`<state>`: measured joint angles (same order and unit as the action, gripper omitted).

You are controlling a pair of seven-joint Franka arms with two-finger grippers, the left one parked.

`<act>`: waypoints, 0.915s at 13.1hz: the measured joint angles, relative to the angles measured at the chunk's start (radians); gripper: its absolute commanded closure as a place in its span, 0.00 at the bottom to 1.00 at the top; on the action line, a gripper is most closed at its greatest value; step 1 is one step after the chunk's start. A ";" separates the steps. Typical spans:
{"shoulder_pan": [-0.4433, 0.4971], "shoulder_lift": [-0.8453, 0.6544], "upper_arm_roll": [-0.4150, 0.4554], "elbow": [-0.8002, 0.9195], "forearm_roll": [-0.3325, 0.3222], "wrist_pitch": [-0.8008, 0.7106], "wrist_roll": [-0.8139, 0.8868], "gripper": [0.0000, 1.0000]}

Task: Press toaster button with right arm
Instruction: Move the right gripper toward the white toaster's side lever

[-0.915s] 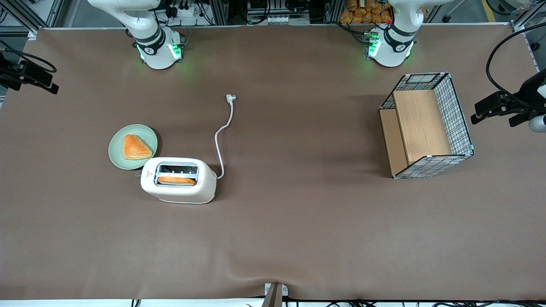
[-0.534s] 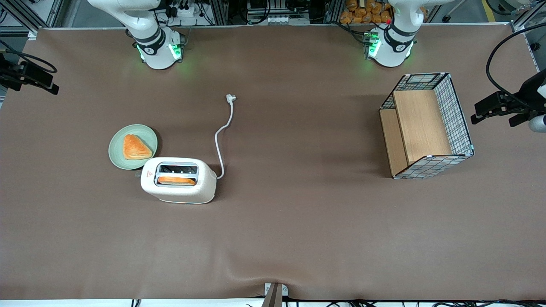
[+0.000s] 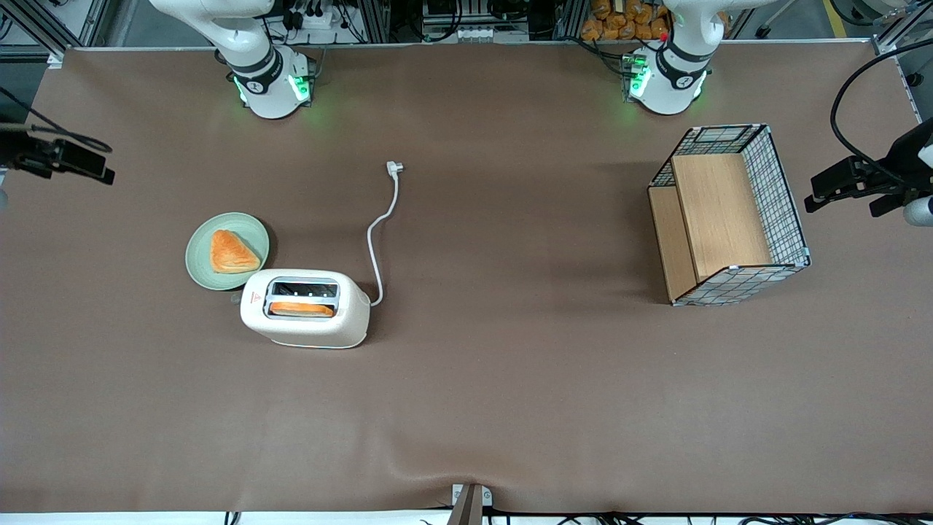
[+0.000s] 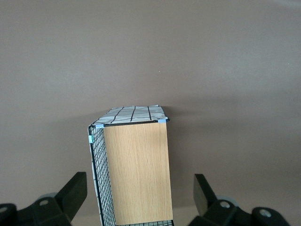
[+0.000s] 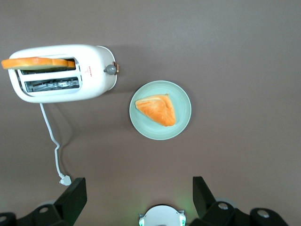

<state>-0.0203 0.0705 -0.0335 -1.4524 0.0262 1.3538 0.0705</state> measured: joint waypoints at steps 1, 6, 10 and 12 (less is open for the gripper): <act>-0.003 0.023 -0.001 0.012 0.017 0.001 0.000 0.00; -0.067 0.127 -0.002 0.020 0.130 0.008 -0.016 0.00; -0.066 0.204 0.004 0.022 0.172 0.069 -0.050 0.32; -0.066 0.242 0.004 0.022 0.218 0.075 -0.060 0.67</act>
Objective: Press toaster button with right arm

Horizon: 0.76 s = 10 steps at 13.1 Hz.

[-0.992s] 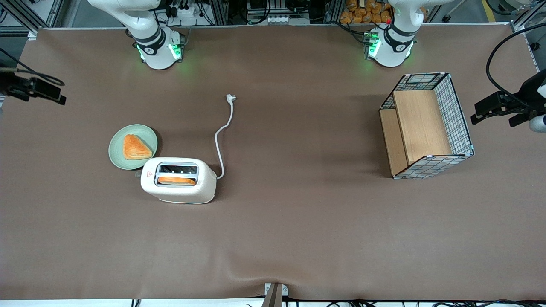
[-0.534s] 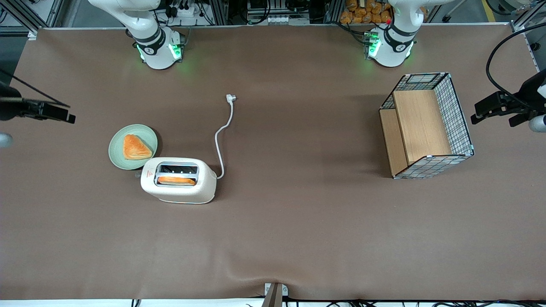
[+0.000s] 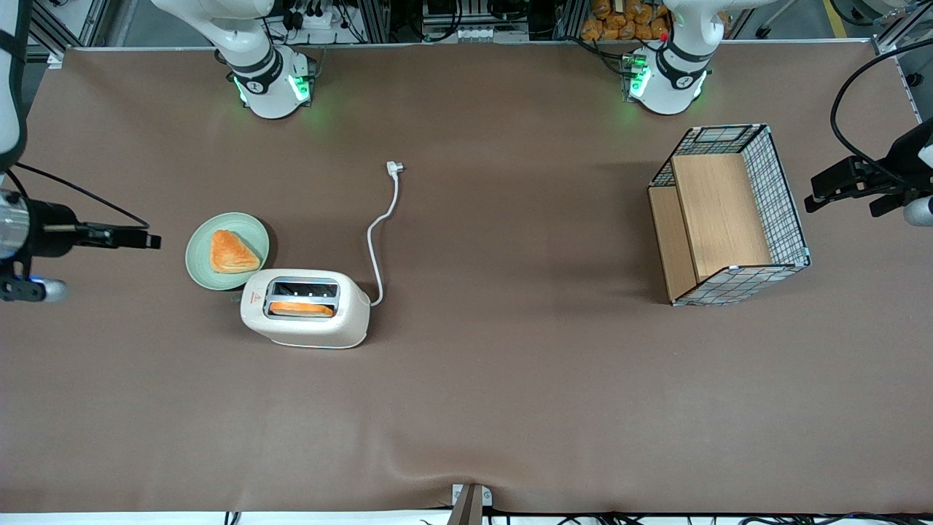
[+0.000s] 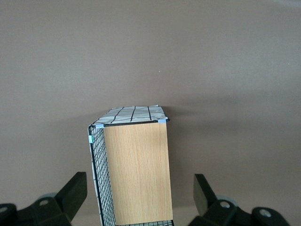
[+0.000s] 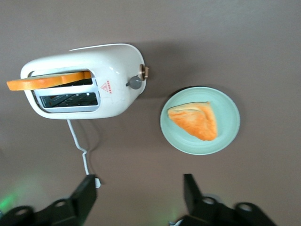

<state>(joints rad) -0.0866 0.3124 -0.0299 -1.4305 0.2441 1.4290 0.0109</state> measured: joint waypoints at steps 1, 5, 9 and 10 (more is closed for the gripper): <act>0.000 0.021 0.000 0.000 0.025 0.002 -0.007 0.85; -0.012 0.109 -0.003 -0.010 0.138 0.027 -0.086 1.00; -0.049 0.158 -0.003 -0.054 0.226 0.094 -0.225 1.00; -0.055 0.168 -0.003 -0.059 0.245 0.102 -0.249 1.00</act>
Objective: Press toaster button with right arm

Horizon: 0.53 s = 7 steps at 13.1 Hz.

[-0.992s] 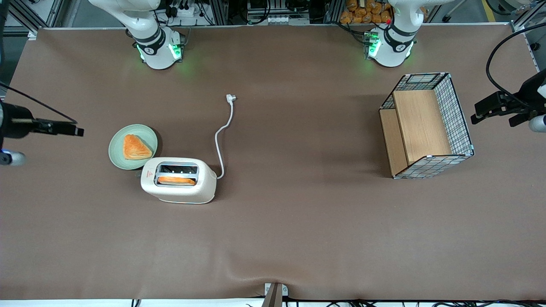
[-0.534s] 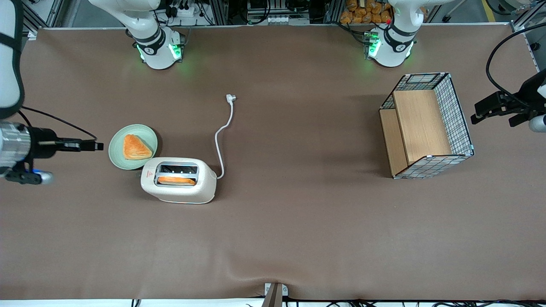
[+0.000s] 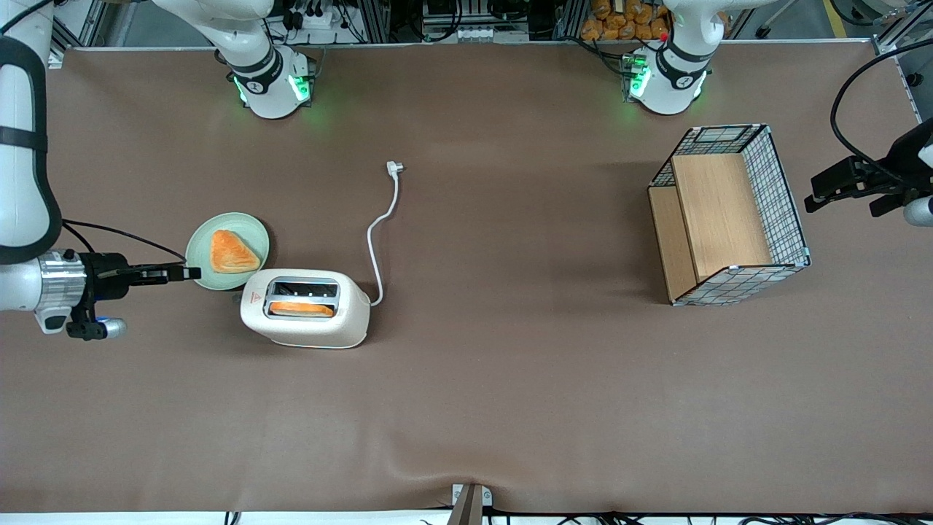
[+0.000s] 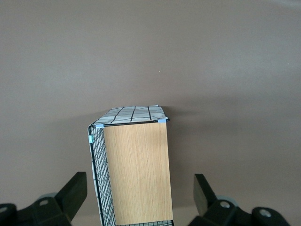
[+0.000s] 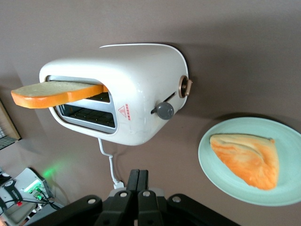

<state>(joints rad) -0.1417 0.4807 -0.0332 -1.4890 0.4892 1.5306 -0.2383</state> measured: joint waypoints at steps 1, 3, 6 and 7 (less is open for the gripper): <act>-0.004 0.012 0.000 -0.002 0.020 0.007 -0.021 1.00; -0.010 0.041 0.000 -0.010 0.067 0.020 -0.058 1.00; -0.013 0.097 0.000 -0.043 0.152 0.068 -0.127 1.00; -0.013 0.110 0.000 -0.062 0.175 0.095 -0.150 1.00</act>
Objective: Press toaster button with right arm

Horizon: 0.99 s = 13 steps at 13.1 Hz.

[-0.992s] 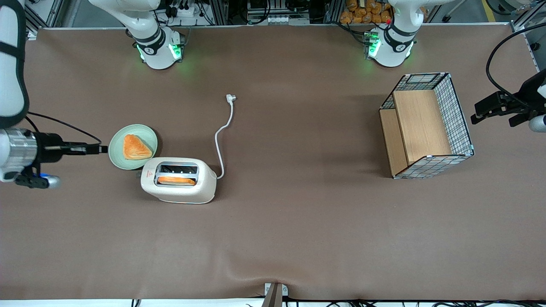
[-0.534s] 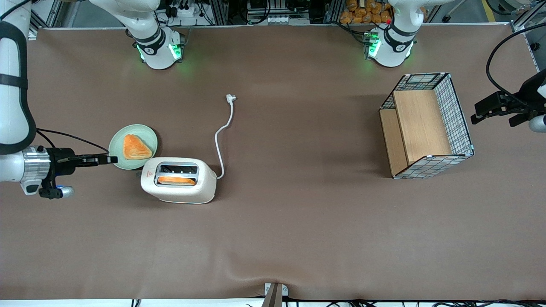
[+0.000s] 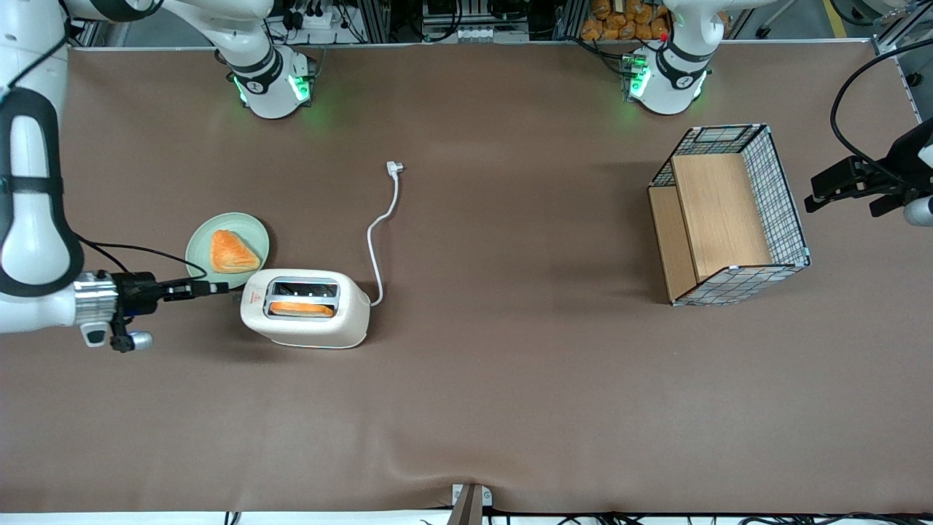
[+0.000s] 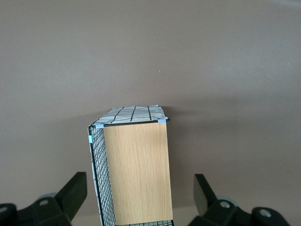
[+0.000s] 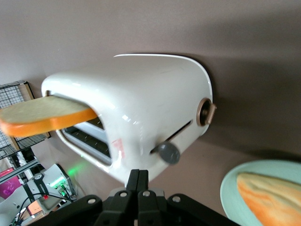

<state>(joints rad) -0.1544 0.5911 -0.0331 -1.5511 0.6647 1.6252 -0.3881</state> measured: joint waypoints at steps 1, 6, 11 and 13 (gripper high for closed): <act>0.000 0.007 0.001 -0.016 0.015 0.023 -0.015 1.00; 0.000 0.010 0.001 -0.024 0.024 0.045 -0.021 1.00; -0.003 0.027 0.000 -0.034 0.028 0.060 -0.052 1.00; -0.005 0.041 0.000 -0.034 0.037 0.066 -0.064 1.00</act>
<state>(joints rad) -0.1593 0.6324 -0.0329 -1.5854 0.7012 1.6908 -0.4517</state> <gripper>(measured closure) 0.991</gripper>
